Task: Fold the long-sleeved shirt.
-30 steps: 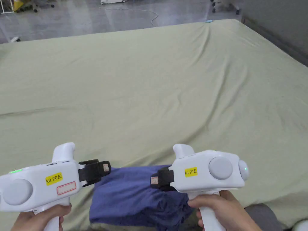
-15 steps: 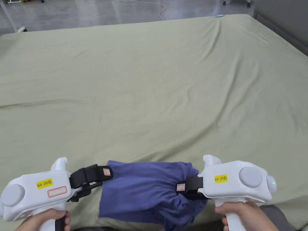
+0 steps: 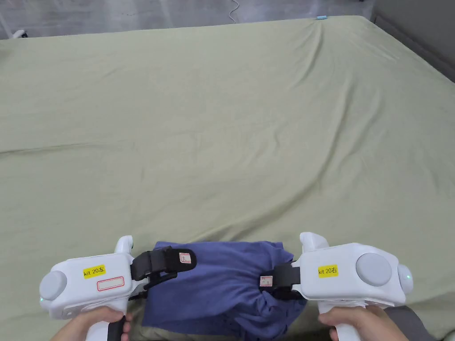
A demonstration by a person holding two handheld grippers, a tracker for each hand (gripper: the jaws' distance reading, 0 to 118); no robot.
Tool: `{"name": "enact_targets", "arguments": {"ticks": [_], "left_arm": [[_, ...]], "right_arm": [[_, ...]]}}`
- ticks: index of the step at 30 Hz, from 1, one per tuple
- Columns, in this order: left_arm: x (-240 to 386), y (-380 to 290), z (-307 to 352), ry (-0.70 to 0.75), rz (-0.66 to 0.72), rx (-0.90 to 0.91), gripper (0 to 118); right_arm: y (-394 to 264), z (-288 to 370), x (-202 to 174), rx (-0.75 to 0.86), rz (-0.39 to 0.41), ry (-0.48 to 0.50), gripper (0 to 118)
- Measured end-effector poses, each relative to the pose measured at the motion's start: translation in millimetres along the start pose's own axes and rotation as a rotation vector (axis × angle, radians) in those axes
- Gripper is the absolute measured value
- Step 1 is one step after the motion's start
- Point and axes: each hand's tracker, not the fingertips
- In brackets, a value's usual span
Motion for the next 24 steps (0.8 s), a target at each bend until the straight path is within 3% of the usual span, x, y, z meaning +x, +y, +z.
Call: {"name": "enact_targets", "arguments": {"ticks": [1,2,3,4,5,9,13,18,24], "left_arm": [[2,0,1,0.012,-0.018,-0.009,109],[4,0,1,0.031,-0.048,-0.014,94],[8,-2,3,0.065,-0.092,-0.012,38],[9,-3,2,0.101,-0.12,-0.008,6],[11,-7,-2,0.171,-0.139,-0.015,6],[20,-12,-5,0.188,-0.19,0.0,6],[28,-10,8,0.217,-0.212,0.062,6],[40,-6,27,0.214,-0.265,0.108,5],[27,26,88,0.278,-0.292,0.18,5]], "right_arm": [[0,0,0,0.0,-0.001,-0.001,0],[0,-1,-1,0.0,0.0,-0.002,0],[1,-1,-2,0.0,0.003,-0.005,0],[1,-2,-3,0.001,0.006,-0.008,0],[1,-2,-4,0.002,0.009,-0.011,0],[2,-3,-12,-0.001,0.029,-0.042,0],[3,4,-43,0.059,0.122,-0.165,0],[9,-2,-109,0.214,0.348,-0.296,0],[20,-56,-205,0.289,0.608,-0.3,0]]}}
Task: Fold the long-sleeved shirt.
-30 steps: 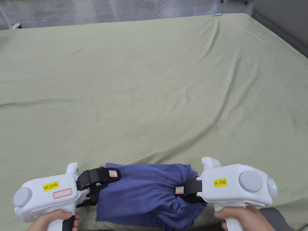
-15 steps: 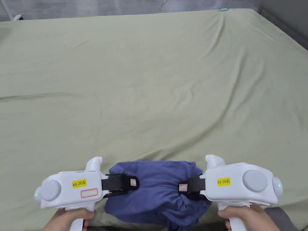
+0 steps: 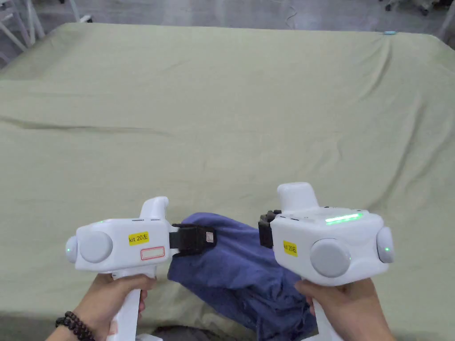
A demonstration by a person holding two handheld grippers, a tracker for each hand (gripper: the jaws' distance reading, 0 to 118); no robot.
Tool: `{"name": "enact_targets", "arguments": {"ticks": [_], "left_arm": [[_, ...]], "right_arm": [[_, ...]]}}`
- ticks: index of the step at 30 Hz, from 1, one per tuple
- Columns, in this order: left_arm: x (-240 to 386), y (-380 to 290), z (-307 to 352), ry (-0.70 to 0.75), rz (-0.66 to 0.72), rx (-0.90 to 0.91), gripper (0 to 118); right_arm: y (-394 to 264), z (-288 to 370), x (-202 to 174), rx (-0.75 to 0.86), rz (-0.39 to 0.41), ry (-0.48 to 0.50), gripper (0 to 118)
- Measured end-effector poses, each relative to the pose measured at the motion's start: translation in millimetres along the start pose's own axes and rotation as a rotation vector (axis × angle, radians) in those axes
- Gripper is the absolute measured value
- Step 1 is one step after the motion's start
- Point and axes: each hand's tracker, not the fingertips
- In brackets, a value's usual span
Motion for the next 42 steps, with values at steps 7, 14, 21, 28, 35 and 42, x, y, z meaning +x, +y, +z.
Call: {"name": "enact_targets", "arguments": {"ticks": [7,14,21,28,35,42], "left_arm": [[-119,52,125,0.18,0.021,0.12,5],[-221,53,209,0.392,0.102,0.107,10],[-215,33,216,0.417,0.109,0.217,118],[-145,51,210,0.542,0.005,0.229,104],[28,75,144,0.541,-0.349,0.492,0],[184,68,66,0.628,-0.577,0.791,0]], "right_arm": [[53,-78,-123,0.043,0.142,0.114,0],[68,-135,-218,0.073,0.229,0.214,0],[68,-138,-229,0.076,0.272,0.216,0],[86,-86,-172,0.153,0.236,0.146,0],[104,22,-57,0.352,0.146,-0.07,0],[95,123,53,0.542,0.047,-0.304,0]]}}
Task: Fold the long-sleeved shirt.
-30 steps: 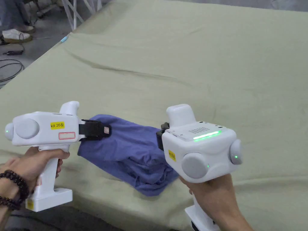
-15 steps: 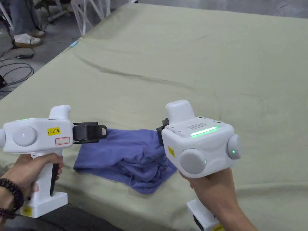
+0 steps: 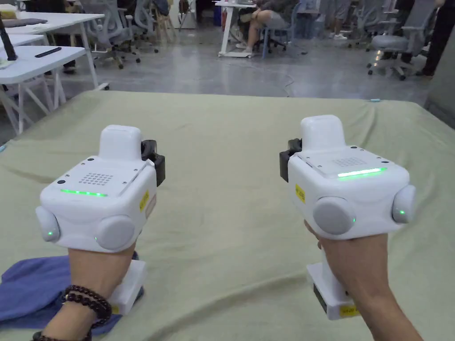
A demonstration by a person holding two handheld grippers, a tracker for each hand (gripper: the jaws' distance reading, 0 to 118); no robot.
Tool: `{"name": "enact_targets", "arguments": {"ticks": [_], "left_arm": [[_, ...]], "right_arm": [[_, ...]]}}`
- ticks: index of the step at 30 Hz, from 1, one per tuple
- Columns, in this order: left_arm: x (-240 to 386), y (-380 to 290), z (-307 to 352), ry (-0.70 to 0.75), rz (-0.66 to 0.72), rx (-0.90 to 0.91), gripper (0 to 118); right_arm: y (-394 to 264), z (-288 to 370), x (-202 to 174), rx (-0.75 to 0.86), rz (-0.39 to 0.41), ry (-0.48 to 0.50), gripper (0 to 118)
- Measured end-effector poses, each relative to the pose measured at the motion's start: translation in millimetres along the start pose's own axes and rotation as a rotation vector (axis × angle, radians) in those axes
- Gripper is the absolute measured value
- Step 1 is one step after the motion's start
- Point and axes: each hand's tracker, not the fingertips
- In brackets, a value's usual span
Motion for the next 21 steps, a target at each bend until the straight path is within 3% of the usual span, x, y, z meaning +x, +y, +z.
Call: {"name": "enact_targets", "arguments": {"ticks": [5,8,11,16,21], "left_arm": [[83,3,-8,-0.038,-0.039,0.078,0],[113,-10,-8,-0.055,0.018,0.076,0],[133,-26,5,-0.034,0.061,0.095,0],[143,-55,31,-0.014,0.036,0.066,0],[141,-73,54,-0.026,0.038,0.022,0]], "right_arm": [[-11,23,69,0.041,-0.008,-0.19,0],[-30,39,92,0.103,-0.02,-0.228,0],[-49,50,100,0.095,0.017,-0.304,0],[-89,71,113,0.106,-0.037,-0.284,0],[-114,79,118,0.088,-0.014,-0.328,0]]}}
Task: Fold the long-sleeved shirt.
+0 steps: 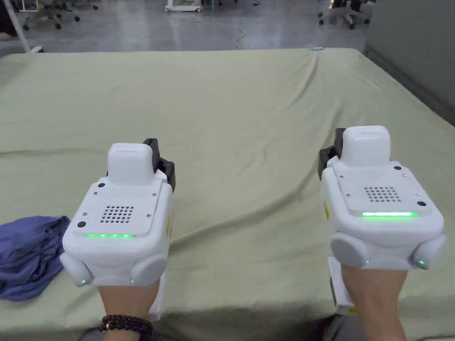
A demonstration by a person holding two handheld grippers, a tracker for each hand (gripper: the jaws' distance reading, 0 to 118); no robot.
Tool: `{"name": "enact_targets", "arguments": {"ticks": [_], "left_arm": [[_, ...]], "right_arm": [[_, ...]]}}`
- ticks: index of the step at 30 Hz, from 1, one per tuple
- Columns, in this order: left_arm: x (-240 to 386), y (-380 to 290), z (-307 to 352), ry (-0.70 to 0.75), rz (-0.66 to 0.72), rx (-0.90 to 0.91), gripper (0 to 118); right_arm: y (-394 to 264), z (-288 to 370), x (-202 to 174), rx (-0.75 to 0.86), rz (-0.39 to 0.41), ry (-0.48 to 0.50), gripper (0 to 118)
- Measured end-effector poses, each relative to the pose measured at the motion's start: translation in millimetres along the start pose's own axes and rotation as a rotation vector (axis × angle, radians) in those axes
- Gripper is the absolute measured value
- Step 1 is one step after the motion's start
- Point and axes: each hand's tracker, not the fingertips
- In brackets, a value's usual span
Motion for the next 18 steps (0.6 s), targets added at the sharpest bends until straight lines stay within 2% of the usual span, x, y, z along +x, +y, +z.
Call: {"name": "enact_targets", "arguments": {"ticks": [3,6,10,18], "left_arm": [[-2,-11,6,-0.006,-0.005,0.005,0],[0,-18,8,-0.01,-0.028,-0.007,0],[1,-25,7,-0.018,-0.008,-0.029,0],[1,-24,8,-0.003,0.004,-0.019,0]], "right_arm": [[-5,4,5,0.03,-0.009,0.007,0],[-7,5,4,0.039,0.021,0.007,0],[-9,7,4,0.02,-0.004,0.005,0],[-8,5,-2,0.006,0.005,0.023,0]]}}
